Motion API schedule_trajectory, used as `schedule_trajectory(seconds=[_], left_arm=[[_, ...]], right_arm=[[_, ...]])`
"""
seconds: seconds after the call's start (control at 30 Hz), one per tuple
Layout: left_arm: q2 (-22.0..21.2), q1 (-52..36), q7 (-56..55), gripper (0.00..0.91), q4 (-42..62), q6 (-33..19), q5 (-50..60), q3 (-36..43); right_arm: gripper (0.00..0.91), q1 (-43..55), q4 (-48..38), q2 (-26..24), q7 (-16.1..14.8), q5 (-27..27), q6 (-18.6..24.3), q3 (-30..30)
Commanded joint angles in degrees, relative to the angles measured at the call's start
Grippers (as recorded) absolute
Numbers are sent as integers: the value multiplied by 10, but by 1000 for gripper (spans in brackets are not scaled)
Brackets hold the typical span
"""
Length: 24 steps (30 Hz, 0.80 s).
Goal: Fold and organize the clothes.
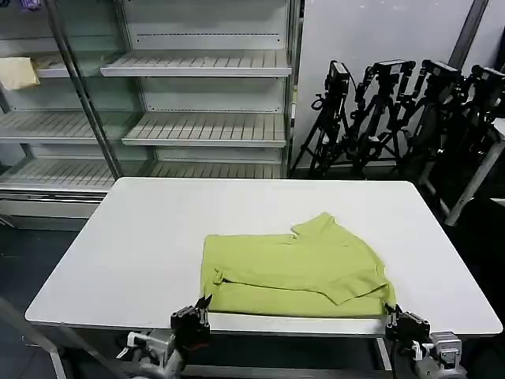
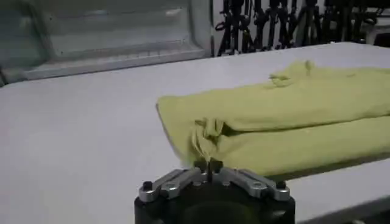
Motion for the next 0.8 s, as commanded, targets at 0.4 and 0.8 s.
schedule_trajectory(seconds=[0.4, 0.8], left_arm=[[36, 10, -30, 907, -68, -4, -76, -80], [49, -258, -130, 907, 120, 19, -192, 32]], right_arm=[[907, 58, 60, -35, 49, 71, 15, 30], [907, 402, -146, -72, 146, 167, -8, -203]])
